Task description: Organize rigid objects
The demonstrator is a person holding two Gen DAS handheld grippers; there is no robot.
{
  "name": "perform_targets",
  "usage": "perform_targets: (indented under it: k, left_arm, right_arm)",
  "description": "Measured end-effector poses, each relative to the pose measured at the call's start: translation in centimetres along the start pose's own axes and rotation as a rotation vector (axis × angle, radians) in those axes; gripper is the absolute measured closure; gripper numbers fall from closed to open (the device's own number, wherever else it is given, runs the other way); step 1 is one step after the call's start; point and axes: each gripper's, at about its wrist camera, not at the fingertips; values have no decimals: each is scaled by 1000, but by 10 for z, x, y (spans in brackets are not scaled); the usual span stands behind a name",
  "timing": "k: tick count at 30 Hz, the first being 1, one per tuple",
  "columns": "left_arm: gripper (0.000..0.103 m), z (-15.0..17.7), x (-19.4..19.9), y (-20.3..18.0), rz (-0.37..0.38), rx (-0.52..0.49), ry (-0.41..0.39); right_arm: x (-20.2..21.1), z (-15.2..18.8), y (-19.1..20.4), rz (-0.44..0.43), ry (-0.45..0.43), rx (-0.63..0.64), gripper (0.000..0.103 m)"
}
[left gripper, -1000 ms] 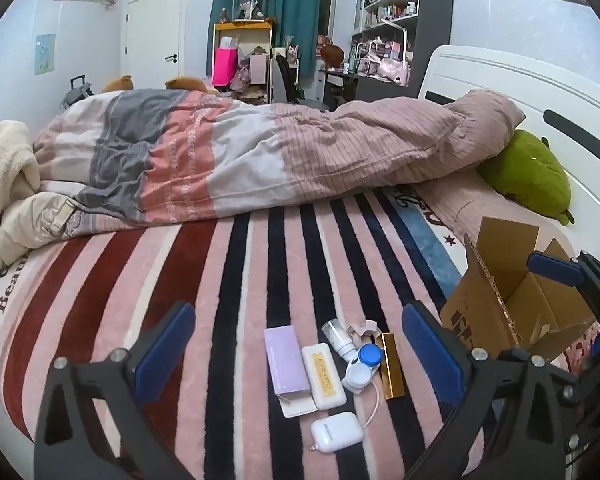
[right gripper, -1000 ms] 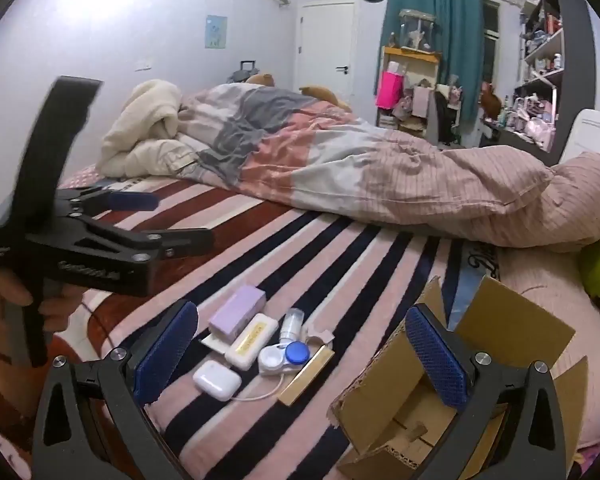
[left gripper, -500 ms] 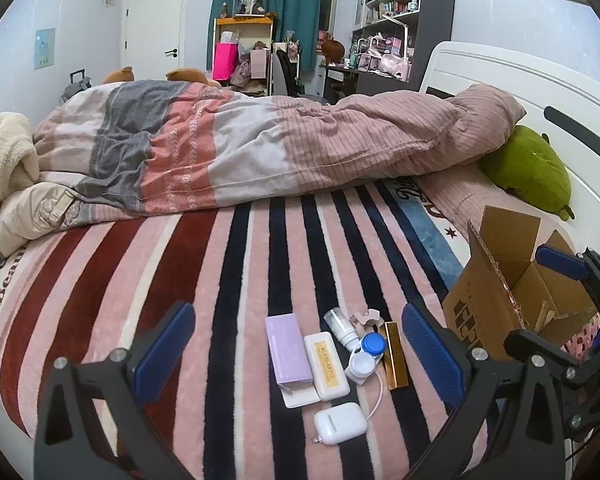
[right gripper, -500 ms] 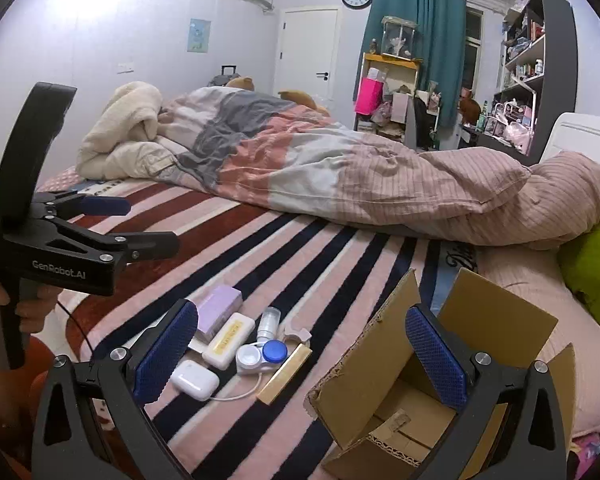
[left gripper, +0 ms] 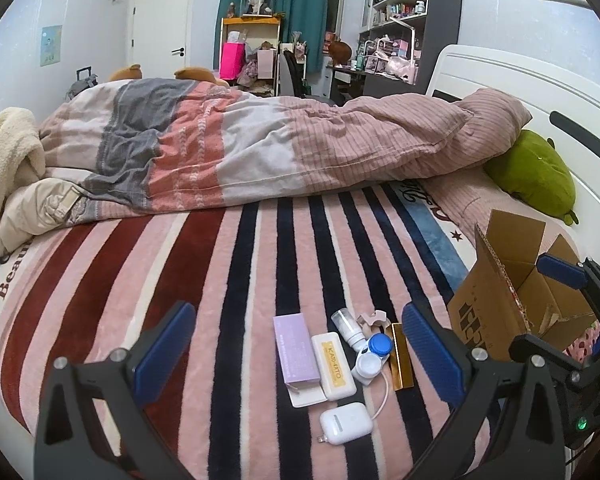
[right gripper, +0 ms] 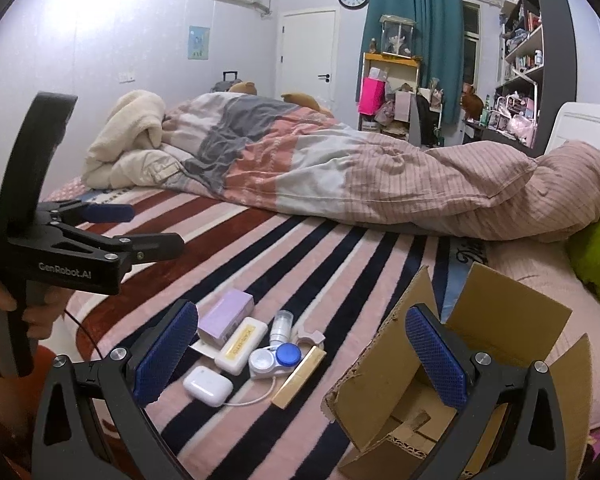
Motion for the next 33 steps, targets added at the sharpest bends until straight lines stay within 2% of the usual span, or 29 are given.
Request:
perform_targets:
  k: [5,33]
  left_arm:
    - [1,0,0,0,1,1,1]
    - [1,1,1,4,-5,2,2]
  right_arm:
    - [0,0,-2,-9,23,-4,0]
    - [-3,2,-6,-31,35,-52,0]
Point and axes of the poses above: each gripper's, at about its wrist camera, not at the fingertips, and x roughly against the way its jaws point, y to its left, z to its underside, and after that the axes turned 12 degrees about y, right-handed
